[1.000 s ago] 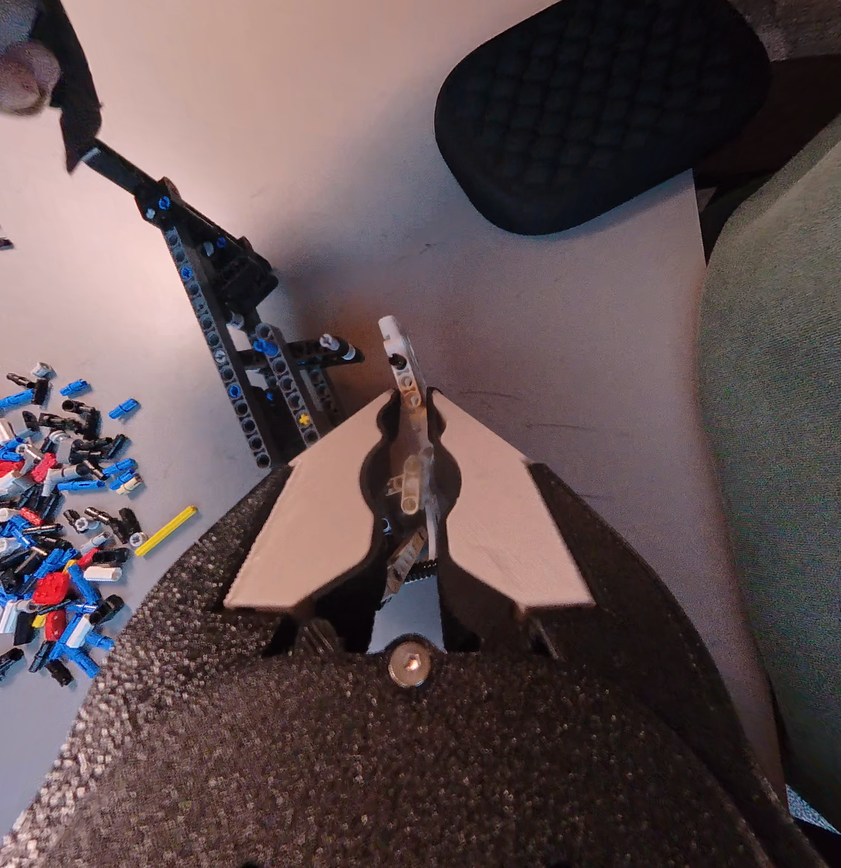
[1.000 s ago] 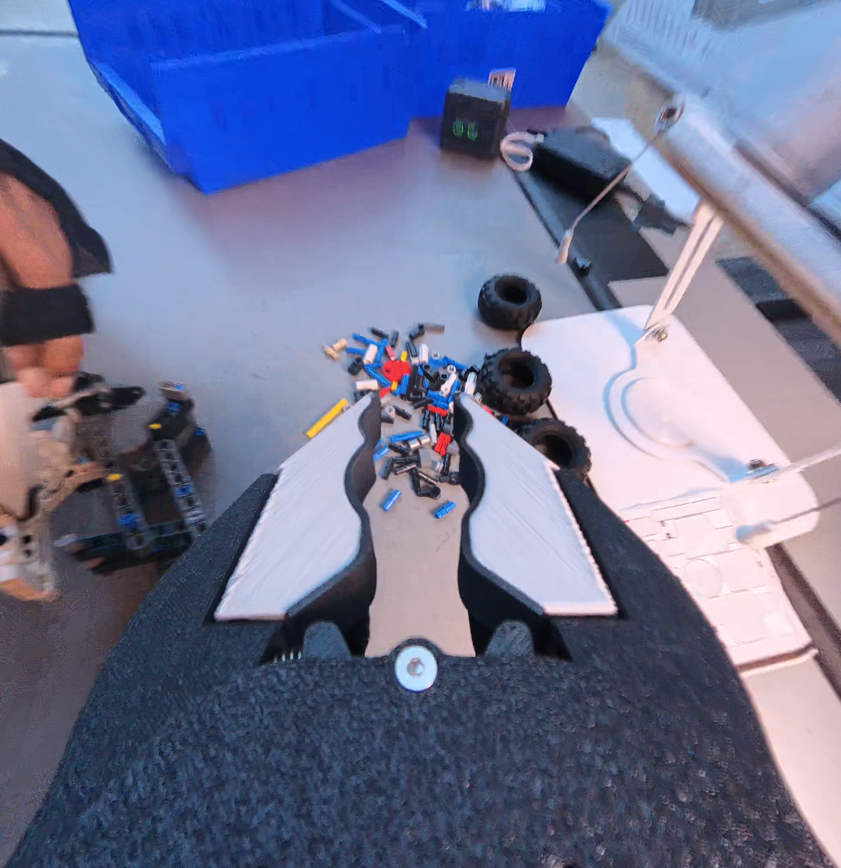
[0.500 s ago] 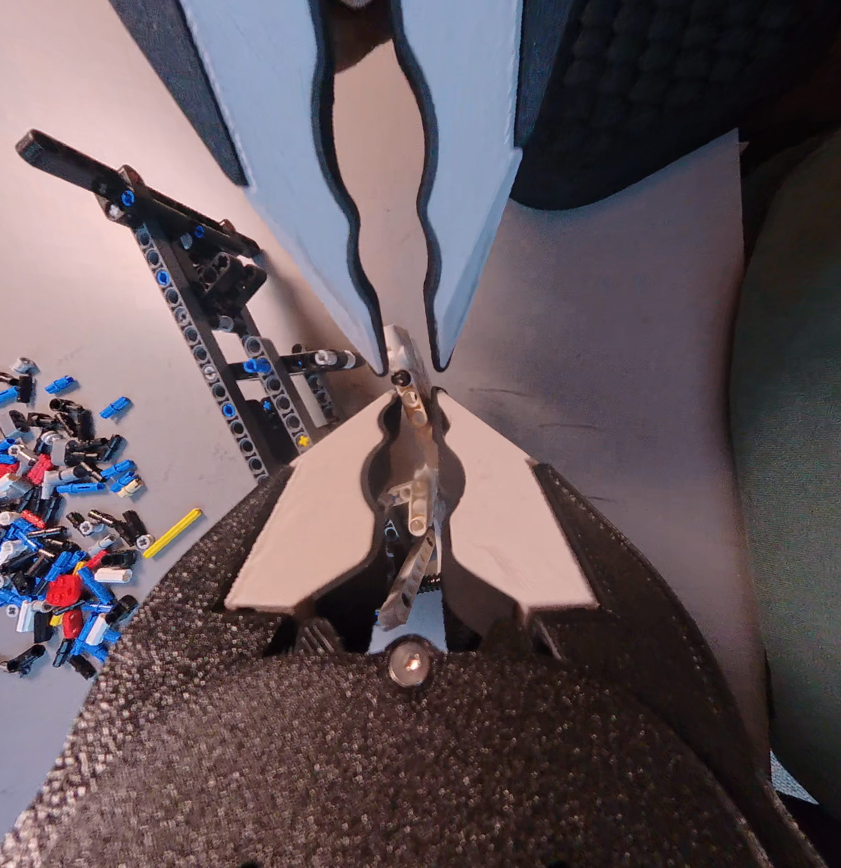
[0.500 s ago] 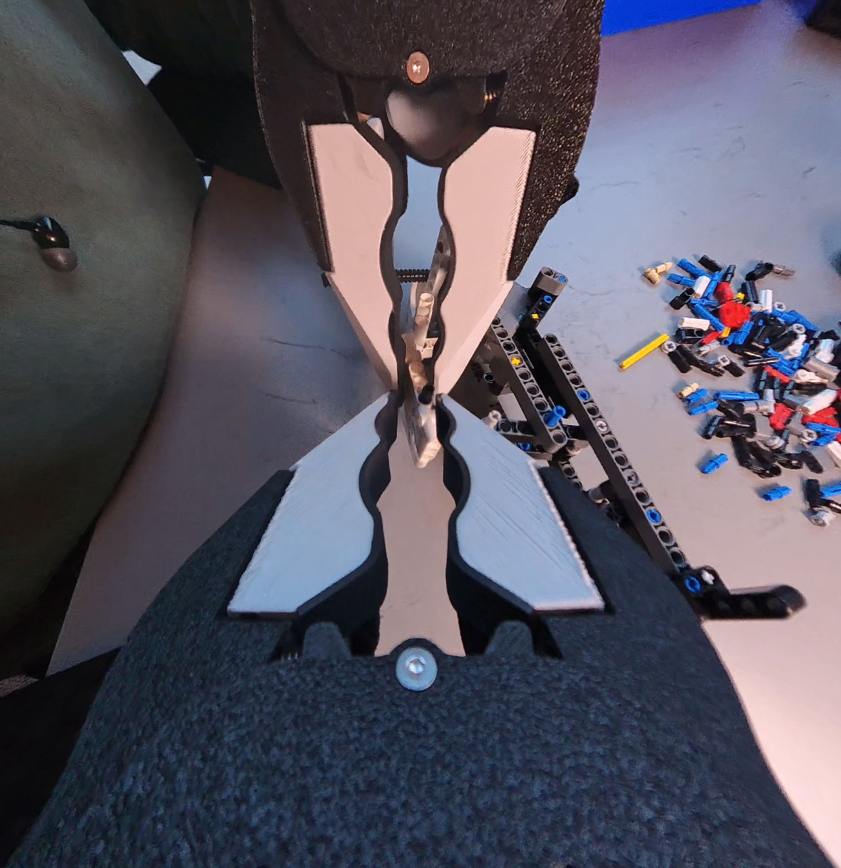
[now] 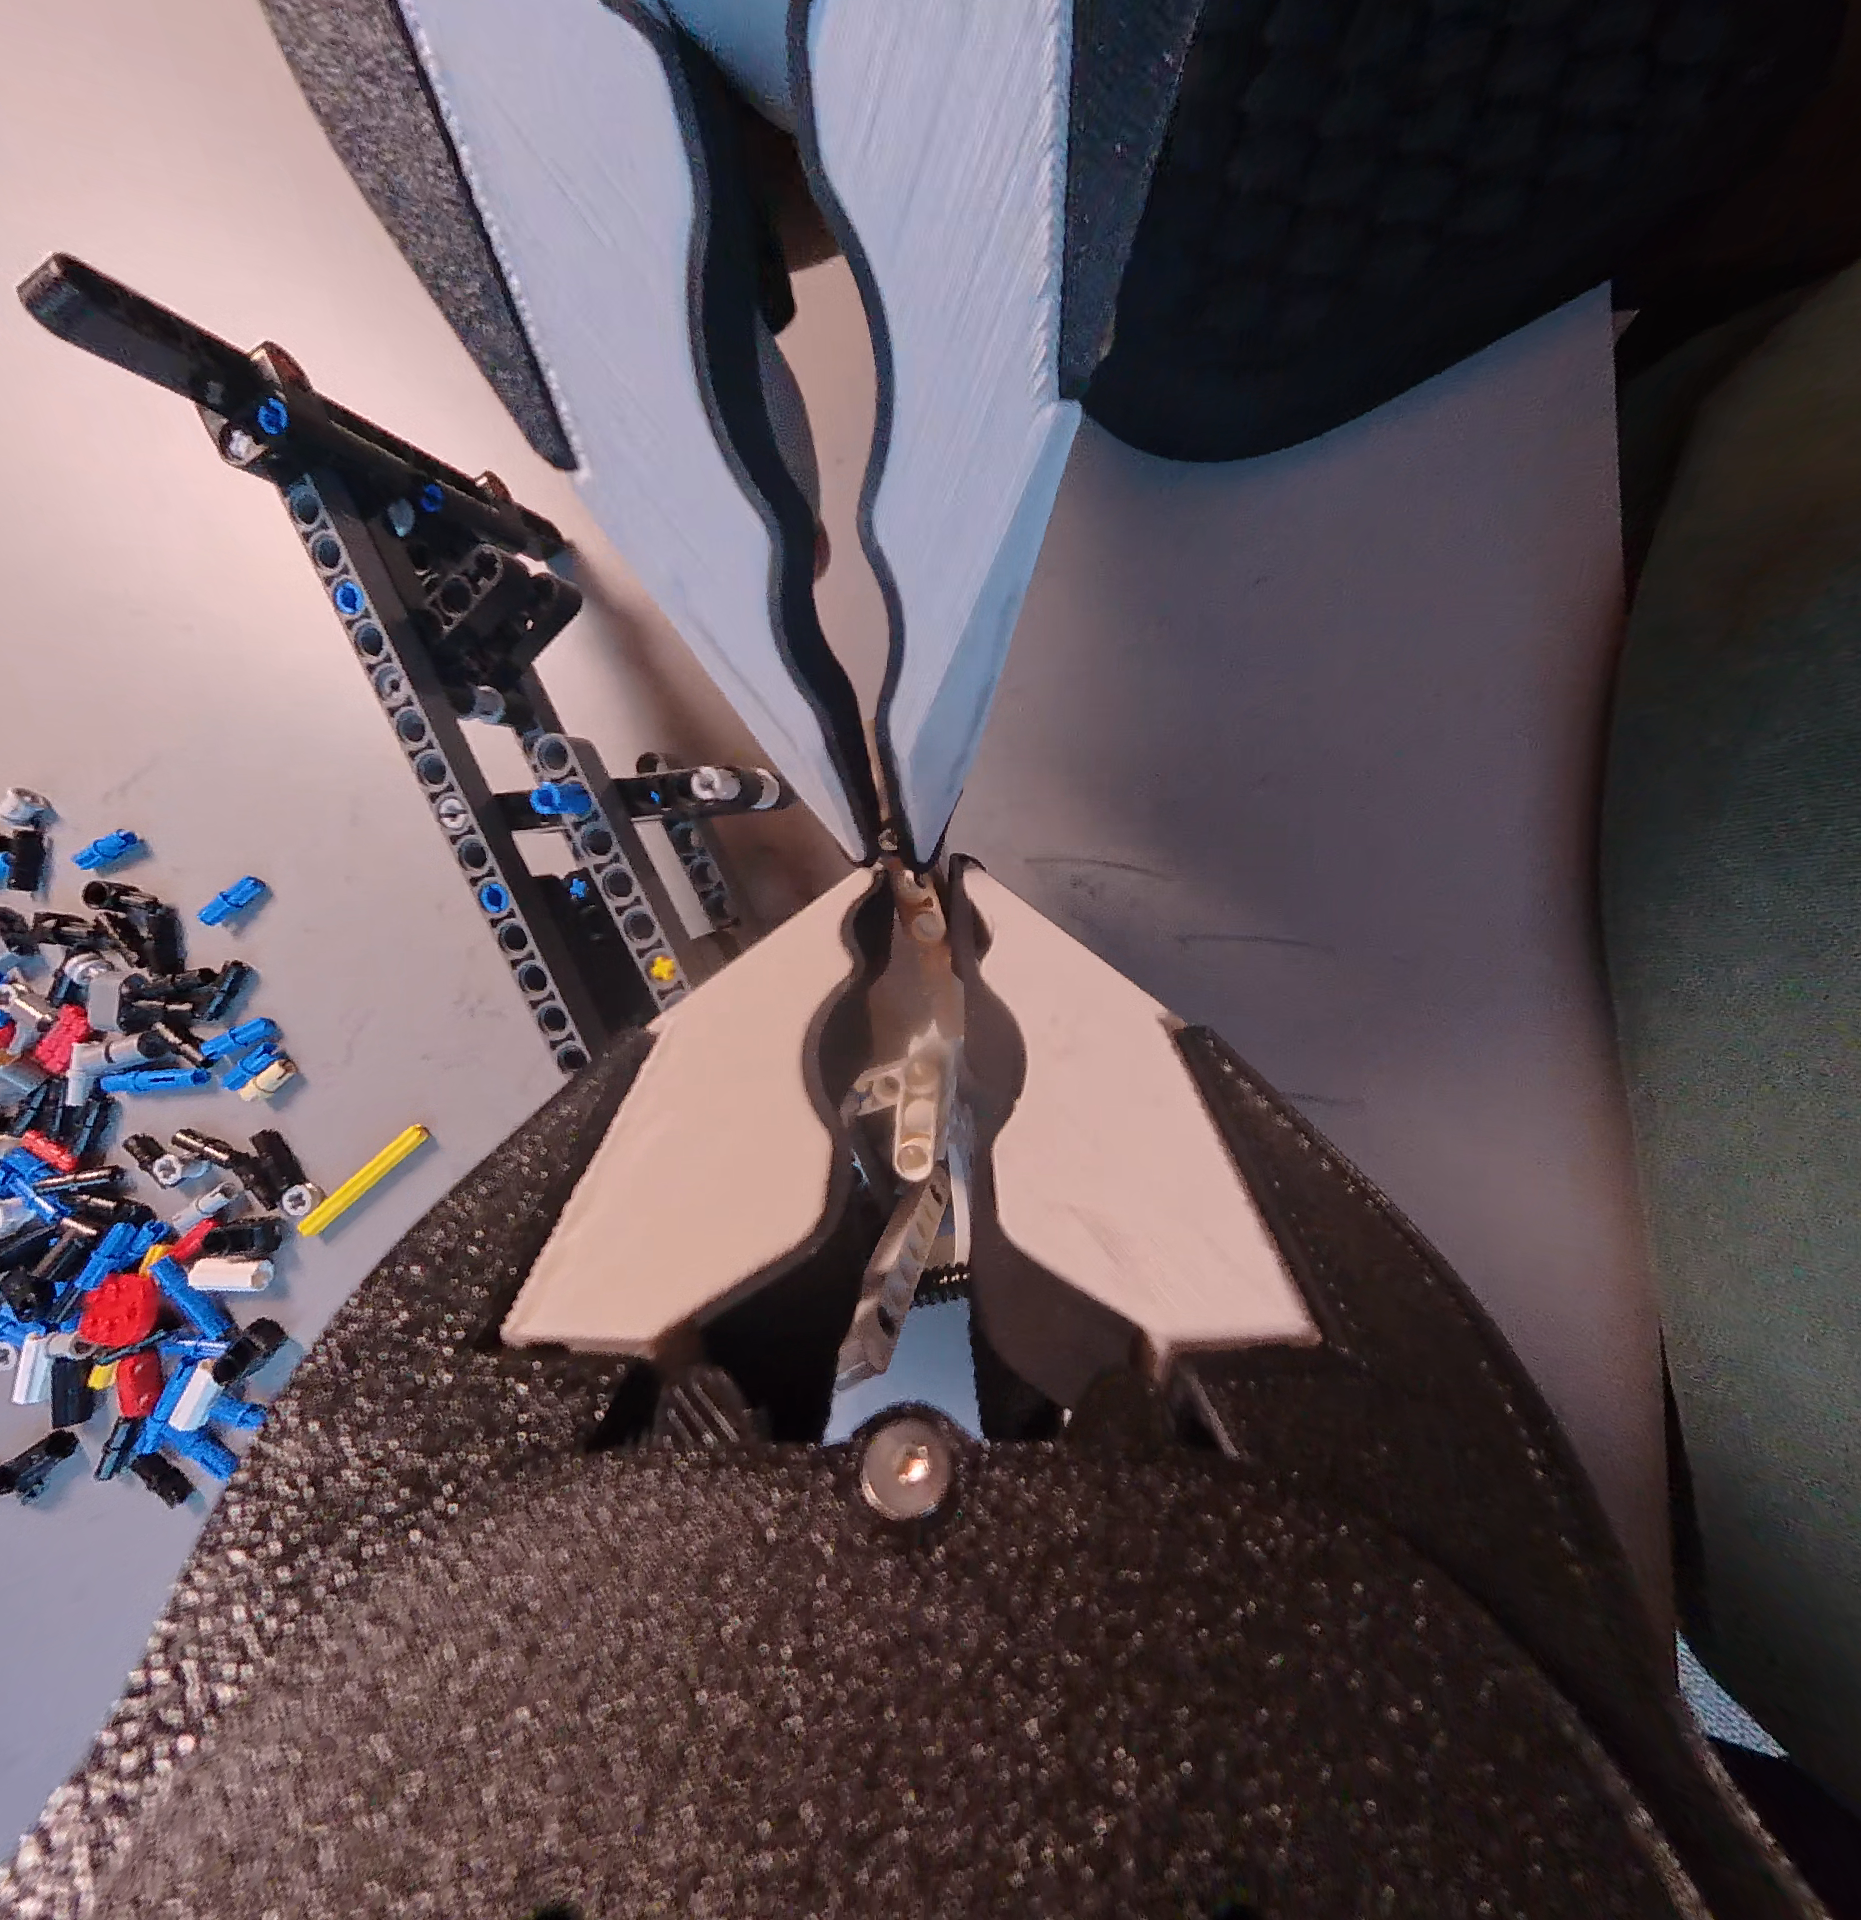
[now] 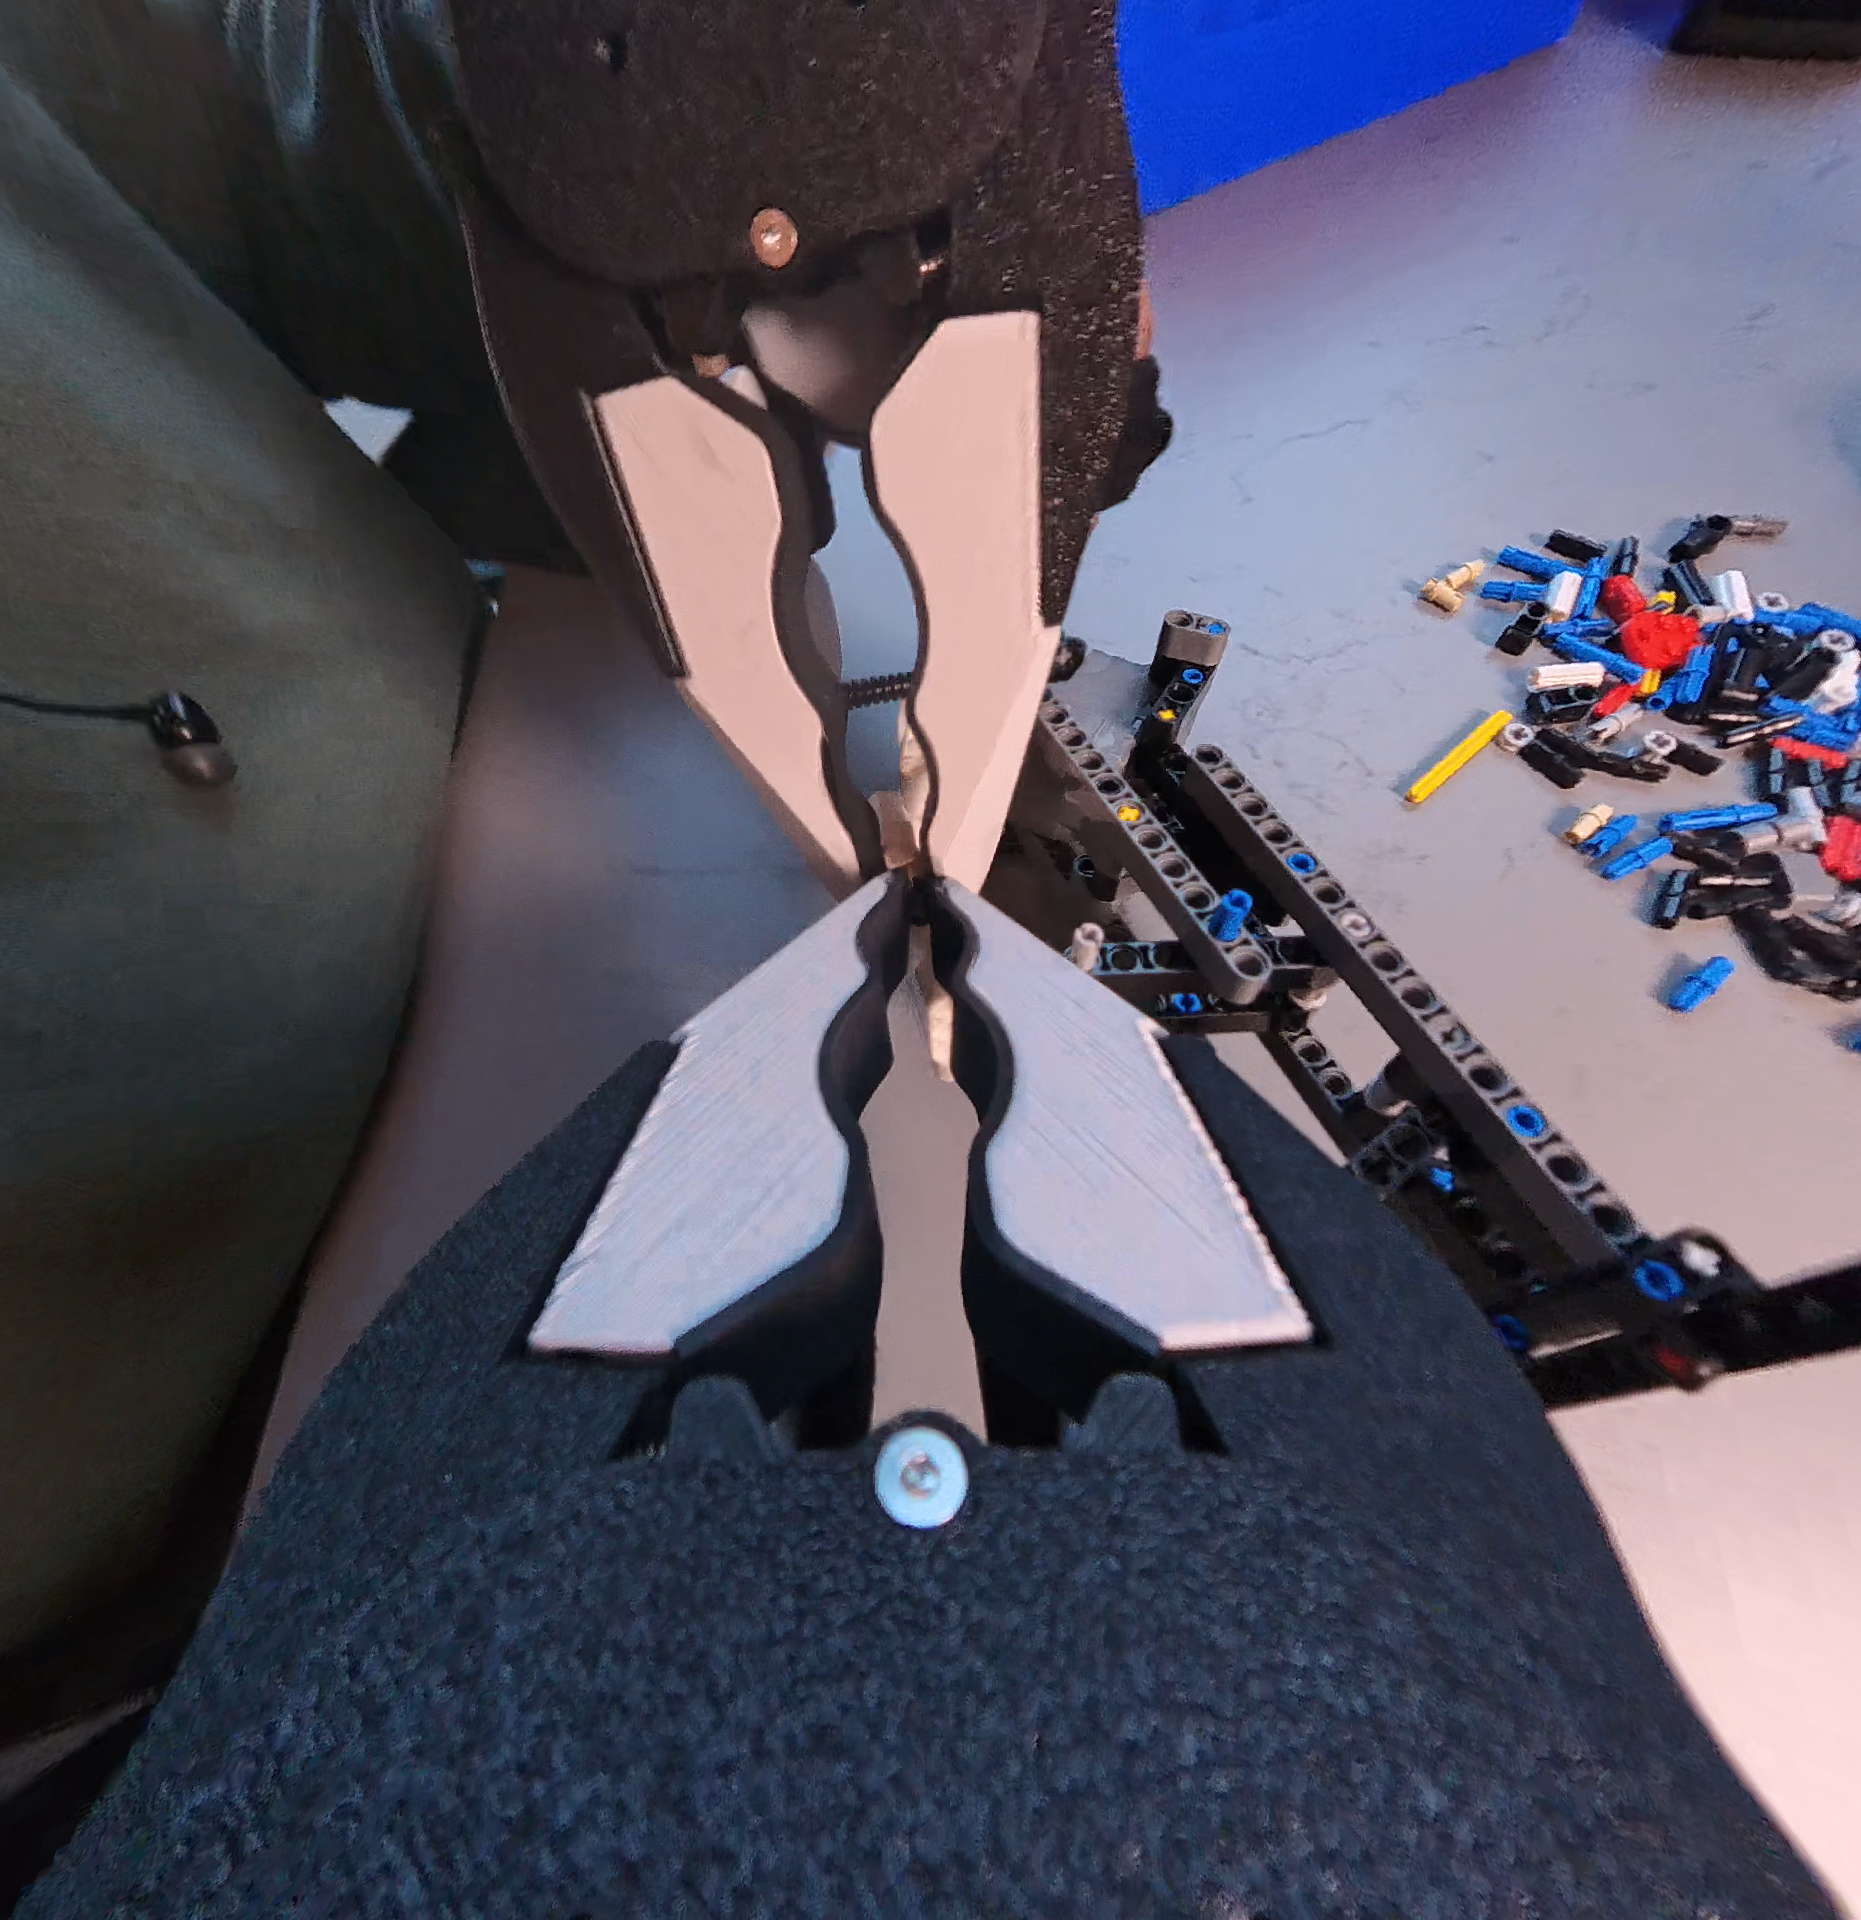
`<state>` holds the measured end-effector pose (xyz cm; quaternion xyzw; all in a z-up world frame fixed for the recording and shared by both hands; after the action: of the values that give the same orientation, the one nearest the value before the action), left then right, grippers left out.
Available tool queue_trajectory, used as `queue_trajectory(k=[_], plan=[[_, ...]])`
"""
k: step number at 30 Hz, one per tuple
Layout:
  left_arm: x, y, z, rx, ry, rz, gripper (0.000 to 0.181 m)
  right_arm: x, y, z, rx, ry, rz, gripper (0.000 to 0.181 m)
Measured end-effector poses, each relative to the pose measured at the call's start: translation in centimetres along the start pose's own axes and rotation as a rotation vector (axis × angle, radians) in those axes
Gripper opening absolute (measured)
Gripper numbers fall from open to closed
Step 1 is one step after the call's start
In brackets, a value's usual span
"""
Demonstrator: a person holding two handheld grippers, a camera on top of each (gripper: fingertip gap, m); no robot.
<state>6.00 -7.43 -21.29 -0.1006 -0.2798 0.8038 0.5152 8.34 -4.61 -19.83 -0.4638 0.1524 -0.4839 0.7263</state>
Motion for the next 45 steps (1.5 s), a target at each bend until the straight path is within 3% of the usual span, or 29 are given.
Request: queue_trajectory(k=[1, 5, 7, 9, 12, 14, 17, 23, 28, 31, 34, 37, 40, 45], plan=[[-0.1, 0.0, 0.1, -0.008, 0.003, 0.001, 0.01, 0.1, 0.0, 0.0, -0.04, -0.013, -0.041, 0.001], [-0.4, 0.1, 0.1, -0.031, 0.01, 0.011, 0.007, 0.5, 0.1, 0.0, -0.137, -0.045, -0.121, 0.002], [-0.8, 1.4, -1.1, 0.069, 0.013, -0.029, 0.007, 0.9, -3.6, 2.2, -0.35, -0.117, -0.183, 0.001], [-1.0, 0.6, -1.1, 0.028, -0.015, -0.059, 0.006, 0.0, -5.5, 4.3, -0.343, 0.023, -0.049, 0.001], [-0.9, 0.3, 0.0, 0.005, 0.001, -0.041, 0.007, -1.9, -7.6, 7.8, -0.396, 0.109, -0.047, 0.002], [-1.0, 0.4, -0.1, -0.001, -0.006, -0.043, 0.008, -4.3, -8.3, 9.0, -0.341, 0.213, -0.034, 0.003], [-0.9, -0.1, 0.2, -0.049, -0.02, -0.025, 0.011, -8.9, -7.1, 7.3, -0.156, 0.319, 0.007, 0.003], [1.0, -1.1, 4.6, -0.302, -0.059, 0.095, 0.029, -17.1, -3.9, -0.2, 0.027, 0.295, -0.069, 0.004], [3.3, 3.5, 6.6, -0.353, -0.112, 0.25, 0.044, -20.3, -3.8, -2.0, 0.008, 0.307, -0.11, 0.028], [2.9, 5.0, 5.8, -0.376, -0.042, 0.315, 0.052, -19.9, -6.0, -0.5, -0.091, 0.32, -0.092, 0.039], [2.6, 5.7, 4.3, -0.368, -0.003, 0.336, 0.054, -17.5, -8.8, 2.8, -0.206, 0.325, -0.04, 0.04], [2.3, 5.9, 3.3, -0.357, 0.051, 0.362, 0.031, -13.1, -10.4, 6.2, -0.248, 0.353, 0.106, 0.034], [2.5, 6.0, 3.4, -0.376, 0.089, 0.421, 0.025, -7.4, -8.9, 7.4, -0.15, 0.324, 0.263, 0.024], [3.4, 6.0, 3.8, -0.446, 0.182, 0.585, 0.025, -0.9, -3.0, 5.0, 0.026, 0.241, 0.343, 0.02]])
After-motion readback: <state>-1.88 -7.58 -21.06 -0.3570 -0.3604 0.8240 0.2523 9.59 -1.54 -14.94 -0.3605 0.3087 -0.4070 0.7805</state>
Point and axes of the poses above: each gripper's, where its closed fingertips meet, z back along the fingers, y out of its underside, x = y × z across the jaws, the point moved 3 cm from there along z, back along the fingers, and after that the axes turned 7 degrees about -z, right-handed, at the moved point
